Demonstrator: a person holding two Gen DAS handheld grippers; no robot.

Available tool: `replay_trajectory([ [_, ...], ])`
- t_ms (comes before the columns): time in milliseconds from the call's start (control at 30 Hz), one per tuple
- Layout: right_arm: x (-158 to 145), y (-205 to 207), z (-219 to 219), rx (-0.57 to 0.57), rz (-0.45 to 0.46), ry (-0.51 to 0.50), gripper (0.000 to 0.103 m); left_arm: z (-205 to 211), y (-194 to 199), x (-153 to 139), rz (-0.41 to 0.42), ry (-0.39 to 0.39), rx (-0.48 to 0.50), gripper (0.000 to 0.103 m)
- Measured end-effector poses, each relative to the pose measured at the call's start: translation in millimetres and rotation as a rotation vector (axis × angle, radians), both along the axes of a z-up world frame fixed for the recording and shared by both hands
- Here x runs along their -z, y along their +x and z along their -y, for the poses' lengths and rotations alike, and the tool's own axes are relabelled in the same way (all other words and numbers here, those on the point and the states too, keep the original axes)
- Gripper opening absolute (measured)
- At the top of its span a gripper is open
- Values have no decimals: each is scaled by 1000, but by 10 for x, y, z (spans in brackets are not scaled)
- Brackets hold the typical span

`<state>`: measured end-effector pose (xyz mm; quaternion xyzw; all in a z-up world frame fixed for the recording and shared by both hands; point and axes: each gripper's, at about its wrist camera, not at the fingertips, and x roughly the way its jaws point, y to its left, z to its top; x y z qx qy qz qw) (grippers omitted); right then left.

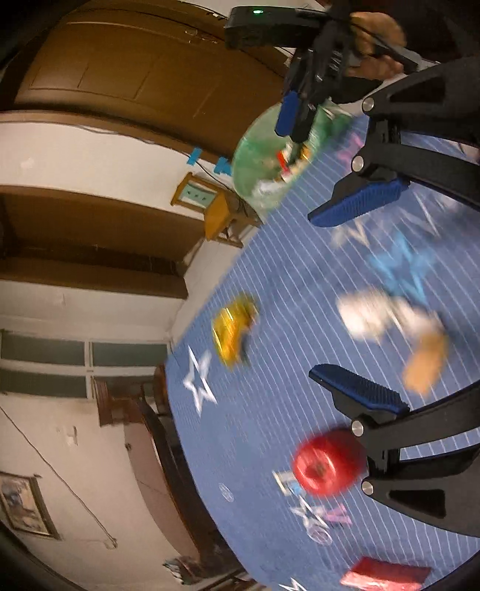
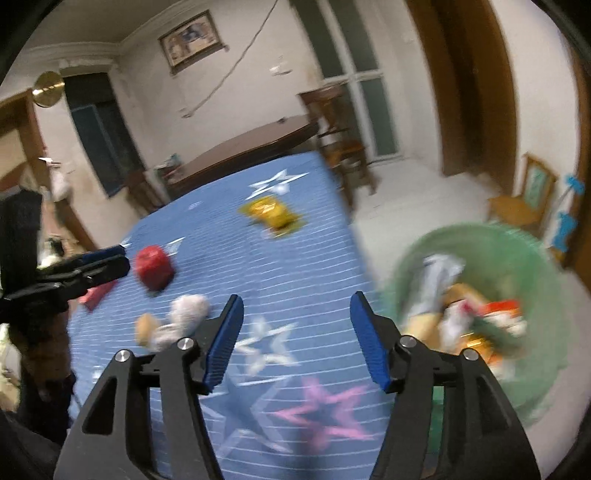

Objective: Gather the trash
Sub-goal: 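Move both open tools back over the table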

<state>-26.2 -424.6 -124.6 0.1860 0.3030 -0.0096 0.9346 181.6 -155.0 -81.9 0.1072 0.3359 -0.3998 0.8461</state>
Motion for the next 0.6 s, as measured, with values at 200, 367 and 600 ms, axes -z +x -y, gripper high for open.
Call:
replay_trajectory([
  [200, 151, 404, -646, -144, -62, 92, 65, -786, 149, 418, -53, 12, -43, 77],
  [367, 247, 735, -920, -183, -103, 139, 66, -788, 23, 661, -32, 36, -15, 77],
  [600, 460, 1109, -1027, -203, -180, 185, 64, -711, 132, 854, -96, 48, -28, 59],
])
